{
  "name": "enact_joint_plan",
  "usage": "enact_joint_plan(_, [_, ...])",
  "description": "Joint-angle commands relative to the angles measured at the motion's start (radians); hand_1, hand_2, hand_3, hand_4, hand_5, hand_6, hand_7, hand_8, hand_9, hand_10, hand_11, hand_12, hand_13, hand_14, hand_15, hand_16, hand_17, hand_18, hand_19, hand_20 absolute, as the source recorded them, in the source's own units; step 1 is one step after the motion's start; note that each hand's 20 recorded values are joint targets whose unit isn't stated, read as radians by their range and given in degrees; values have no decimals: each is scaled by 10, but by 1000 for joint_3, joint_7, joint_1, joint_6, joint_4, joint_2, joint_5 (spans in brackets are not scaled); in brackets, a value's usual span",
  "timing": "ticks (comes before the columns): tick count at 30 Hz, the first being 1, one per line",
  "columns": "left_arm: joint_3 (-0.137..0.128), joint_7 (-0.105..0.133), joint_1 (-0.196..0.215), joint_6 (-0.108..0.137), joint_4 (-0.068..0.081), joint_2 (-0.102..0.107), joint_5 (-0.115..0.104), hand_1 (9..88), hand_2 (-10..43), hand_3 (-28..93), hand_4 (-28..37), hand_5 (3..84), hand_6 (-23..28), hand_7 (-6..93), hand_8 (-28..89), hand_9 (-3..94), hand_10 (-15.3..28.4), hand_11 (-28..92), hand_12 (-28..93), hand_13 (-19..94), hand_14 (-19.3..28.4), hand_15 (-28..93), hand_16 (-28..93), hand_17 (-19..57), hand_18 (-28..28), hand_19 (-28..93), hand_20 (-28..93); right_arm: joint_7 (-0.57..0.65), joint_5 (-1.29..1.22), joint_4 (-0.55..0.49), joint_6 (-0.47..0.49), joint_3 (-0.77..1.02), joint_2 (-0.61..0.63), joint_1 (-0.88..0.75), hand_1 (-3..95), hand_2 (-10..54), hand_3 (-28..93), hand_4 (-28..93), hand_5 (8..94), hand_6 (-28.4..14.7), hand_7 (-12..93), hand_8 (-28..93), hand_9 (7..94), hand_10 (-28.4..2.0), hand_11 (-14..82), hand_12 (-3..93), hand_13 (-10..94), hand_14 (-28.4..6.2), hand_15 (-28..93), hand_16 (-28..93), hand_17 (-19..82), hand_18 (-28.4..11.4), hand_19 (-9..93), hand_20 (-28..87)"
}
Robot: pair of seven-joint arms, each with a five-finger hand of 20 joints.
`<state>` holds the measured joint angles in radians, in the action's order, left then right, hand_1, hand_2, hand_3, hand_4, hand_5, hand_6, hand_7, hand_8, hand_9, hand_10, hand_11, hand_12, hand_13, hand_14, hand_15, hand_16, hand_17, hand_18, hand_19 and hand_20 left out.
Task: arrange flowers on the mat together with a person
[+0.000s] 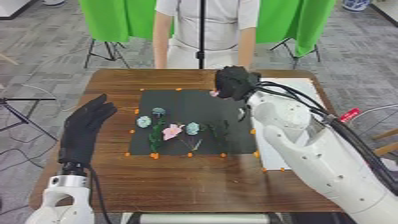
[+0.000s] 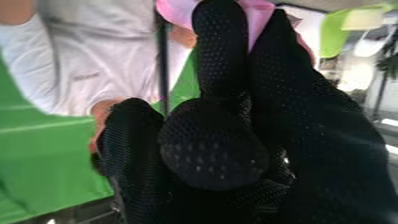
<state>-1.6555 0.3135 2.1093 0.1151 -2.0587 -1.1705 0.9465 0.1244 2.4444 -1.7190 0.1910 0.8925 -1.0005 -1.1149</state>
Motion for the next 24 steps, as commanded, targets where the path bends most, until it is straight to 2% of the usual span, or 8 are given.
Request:
enact_joint_plan(1, [-3,-18,12,-14,4,-7,3,240,7,655,-204,477,30,145,-61,448,129,182,149,357,170,160,55,43,140,86,203,-10,39,21,69,-18,-11,-13,616,-95,534,-230,832,16,175,82,937,-77,197,253,937,12,651,183,694,-134,932,544])
enact_joint_plan(3, [-1,-21,7,-19,7,-7,3,240,6,655,-204,477,29,144,-60,449,129,181,149,356,170,160,56,44,140,86,203,-11,50,25,83,-21,-12,-15,610,-95,531,-228,827,17,173,79,937,-78,196,252,937,12,650,184,693,-134,932,545])
enact_joint_plan(7, [-4,-23,14,-23,2,-12,6,240,6,654,-204,477,29,144,-60,447,129,181,150,356,171,159,56,44,140,85,203,-15,58,34,95,-24,-18,-24,594,-95,524,-223,822,17,170,75,937,-82,188,249,937,12,648,186,690,-133,932,547])
enact_joint_plan(8, [-4,-24,15,-25,1,-13,7,240,6,654,-204,476,29,144,-60,447,129,180,150,355,171,159,56,44,139,85,203,46,-30,37,48,-129,40,43,591,-95,522,-223,821,17,170,75,937,-83,186,249,937,13,648,187,690,-133,932,547])
enact_joint_plan(14, [-7,-44,7,-51,4,-14,11,238,4,654,-204,474,30,142,-59,444,129,179,150,353,171,157,57,43,139,82,203,5,27,50,83,-63,-6,2,575,-95,512,-218,813,18,168,72,937,-85,189,242,937,13,644,190,688,-134,932,547])
enact_joint_plan(20, [-8,-45,3,-57,6,-16,13,236,3,653,-203,471,30,137,-58,441,129,176,150,351,170,154,58,42,139,80,202,-24,68,60,106,-41,-22,-17,560,-95,495,-212,806,17,166,63,937,-89,192,226,937,12,640,194,686,-135,932,548])
enact_joint_plan(24, [-10,-46,4,-61,7,-15,13,235,2,653,-203,470,30,137,-57,439,129,174,151,349,170,153,58,41,139,80,202,-31,73,60,117,-28,-23,-27,503,-95,570,-232,788,19,168,47,936,-93,193,204,937,11,637,199,683,-135,932,549])
